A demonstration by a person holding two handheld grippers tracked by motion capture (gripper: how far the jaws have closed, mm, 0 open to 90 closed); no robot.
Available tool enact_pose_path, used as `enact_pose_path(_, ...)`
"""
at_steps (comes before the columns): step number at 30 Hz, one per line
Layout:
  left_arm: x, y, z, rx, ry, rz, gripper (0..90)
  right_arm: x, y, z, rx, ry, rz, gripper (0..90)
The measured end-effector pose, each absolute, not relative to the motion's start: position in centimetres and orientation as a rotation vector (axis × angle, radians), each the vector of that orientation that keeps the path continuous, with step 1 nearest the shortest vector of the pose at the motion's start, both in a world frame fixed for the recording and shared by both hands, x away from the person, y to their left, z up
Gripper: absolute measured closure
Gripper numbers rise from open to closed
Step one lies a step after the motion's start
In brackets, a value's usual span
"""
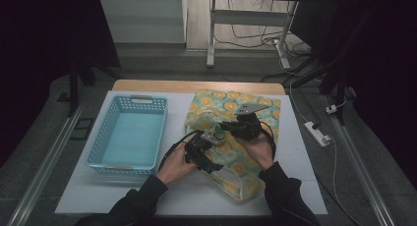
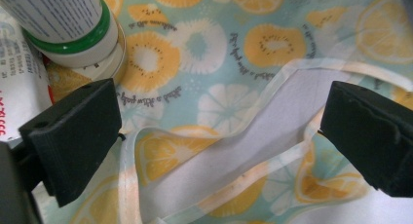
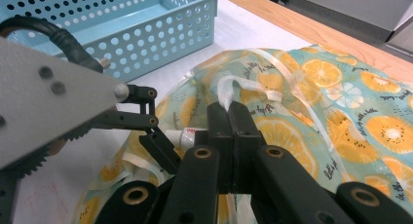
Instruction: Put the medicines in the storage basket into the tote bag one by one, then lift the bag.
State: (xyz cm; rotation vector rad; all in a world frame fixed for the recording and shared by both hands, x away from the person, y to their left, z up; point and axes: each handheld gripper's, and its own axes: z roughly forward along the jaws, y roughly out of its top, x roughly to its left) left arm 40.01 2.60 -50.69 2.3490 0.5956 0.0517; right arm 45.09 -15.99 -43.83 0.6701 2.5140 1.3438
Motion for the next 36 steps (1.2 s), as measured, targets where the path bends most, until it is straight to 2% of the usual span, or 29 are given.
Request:
enact_pose_path(18, 40.0, 3.0, -52.4, 2.439, 0.580, 0.049, 4.8, 45.2, -16.1, -43.9, 0.676, 2.517, 1.344, 90.0)
enact_pose_path(25, 39.6, 2.9, -52.8, 2.485, 0.579, 0.105, 10.9, 45.2, -16.2, -43.9, 0.678, 2.515, 1.343, 90.0)
enact_pose_path(27, 39.6, 2.9, -52.7, 2.489, 0.577, 0.114, 14.9, 45.2, -16.2, -43.9, 0.679, 2.515, 1.343, 90.0)
enact_pose_path(33, 39.4, 3.1, -52.3, 2.492, 0.586, 0.122, 35.2, 45.2, -16.2, -43.9, 0.678, 2.516, 1.342, 90.0)
enact_pose_path(36, 39.3, 3.1, -52.1, 2.491, 0.578, 0.110, 51.1, 45.1, -16.1, -43.9, 0.676, 2.516, 1.342, 90.0)
